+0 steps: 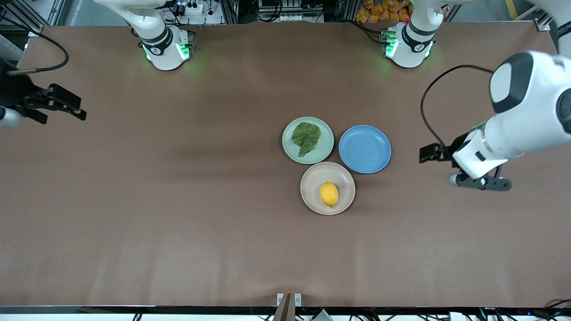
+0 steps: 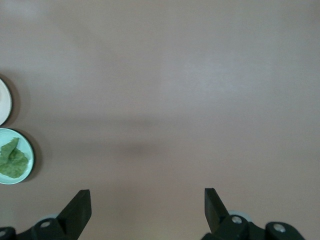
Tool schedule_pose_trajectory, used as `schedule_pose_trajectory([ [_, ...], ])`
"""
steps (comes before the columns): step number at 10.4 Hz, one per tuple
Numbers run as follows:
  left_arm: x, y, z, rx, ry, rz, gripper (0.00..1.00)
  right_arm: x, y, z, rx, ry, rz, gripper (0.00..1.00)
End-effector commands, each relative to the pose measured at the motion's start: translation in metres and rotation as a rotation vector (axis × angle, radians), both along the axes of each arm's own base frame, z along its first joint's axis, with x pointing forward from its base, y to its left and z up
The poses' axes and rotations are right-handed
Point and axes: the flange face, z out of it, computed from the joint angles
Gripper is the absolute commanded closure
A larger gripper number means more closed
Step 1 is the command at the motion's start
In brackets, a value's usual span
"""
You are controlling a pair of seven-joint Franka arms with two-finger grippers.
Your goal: Pick lemon and lettuce from plates
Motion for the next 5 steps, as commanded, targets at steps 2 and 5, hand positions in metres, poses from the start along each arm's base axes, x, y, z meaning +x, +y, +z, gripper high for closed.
schedule_pose_trajectory([
  [2, 0.032, -0.064, -0.052, -0.04, -0.032, 0.101, 0.0, -0.007, 0.106, -0.018, -0.003, 0.036, 0.005, 0.0],
  [5, 0.047, -0.105, -0.099, -0.059, -0.083, 0.179, 0.0, -0.038, 0.243, -0.056, -0.006, 0.059, -0.054, 0.0],
])
